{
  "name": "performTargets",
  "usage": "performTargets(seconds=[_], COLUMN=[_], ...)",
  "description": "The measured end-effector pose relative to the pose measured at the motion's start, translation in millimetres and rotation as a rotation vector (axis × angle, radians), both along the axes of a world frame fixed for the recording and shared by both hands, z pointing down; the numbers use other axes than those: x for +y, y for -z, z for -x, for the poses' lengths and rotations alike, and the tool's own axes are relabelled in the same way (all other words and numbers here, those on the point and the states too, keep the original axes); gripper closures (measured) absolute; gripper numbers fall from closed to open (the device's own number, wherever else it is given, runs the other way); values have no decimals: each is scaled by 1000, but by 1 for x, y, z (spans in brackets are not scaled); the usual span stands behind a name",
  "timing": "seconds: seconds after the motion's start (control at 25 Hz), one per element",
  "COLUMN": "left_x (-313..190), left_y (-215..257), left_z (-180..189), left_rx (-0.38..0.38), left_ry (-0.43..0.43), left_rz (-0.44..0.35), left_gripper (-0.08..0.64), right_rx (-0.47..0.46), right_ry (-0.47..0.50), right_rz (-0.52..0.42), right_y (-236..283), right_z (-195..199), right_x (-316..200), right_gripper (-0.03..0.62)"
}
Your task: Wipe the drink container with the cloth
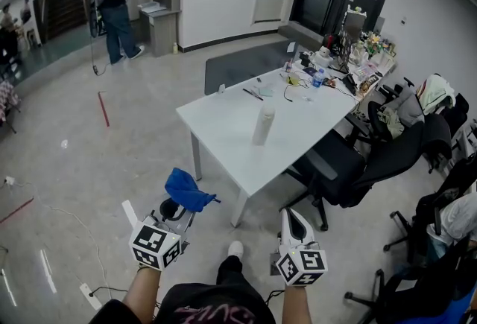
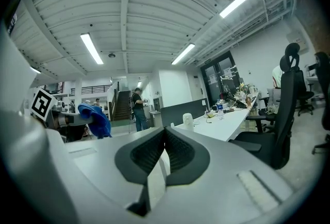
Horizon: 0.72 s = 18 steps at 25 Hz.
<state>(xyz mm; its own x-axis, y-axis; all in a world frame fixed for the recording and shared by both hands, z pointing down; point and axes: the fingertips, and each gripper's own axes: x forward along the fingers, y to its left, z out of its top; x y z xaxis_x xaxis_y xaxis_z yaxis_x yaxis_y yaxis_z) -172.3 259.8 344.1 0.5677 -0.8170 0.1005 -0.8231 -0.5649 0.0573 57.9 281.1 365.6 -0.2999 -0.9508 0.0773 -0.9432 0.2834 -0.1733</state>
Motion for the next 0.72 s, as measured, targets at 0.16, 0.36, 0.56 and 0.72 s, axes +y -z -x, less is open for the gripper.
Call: performTargets(seconds=[0.16, 0.36, 0.56, 0.72], left_x=[-21, -44, -71, -95], left_y=[-4, -8, -15, -21], left_z=[-2, -6, -12, -19], left_rx=[-6, -7, -12, -18], left_ry=[2, -2, -8, -11], left_rz=[16, 37, 52, 67], left_gripper=[462, 462, 460, 460], right_rx=[-7, -5, -12, -18], right_ry=[7, 15, 12, 13], right_rz=[15, 30, 42, 56], right_y=[-4, -6, -12, -19], right_z=[-1, -4, -10, -16], right_x=[-23, -46, -74, -96], right_gripper=[594, 594, 594, 594])
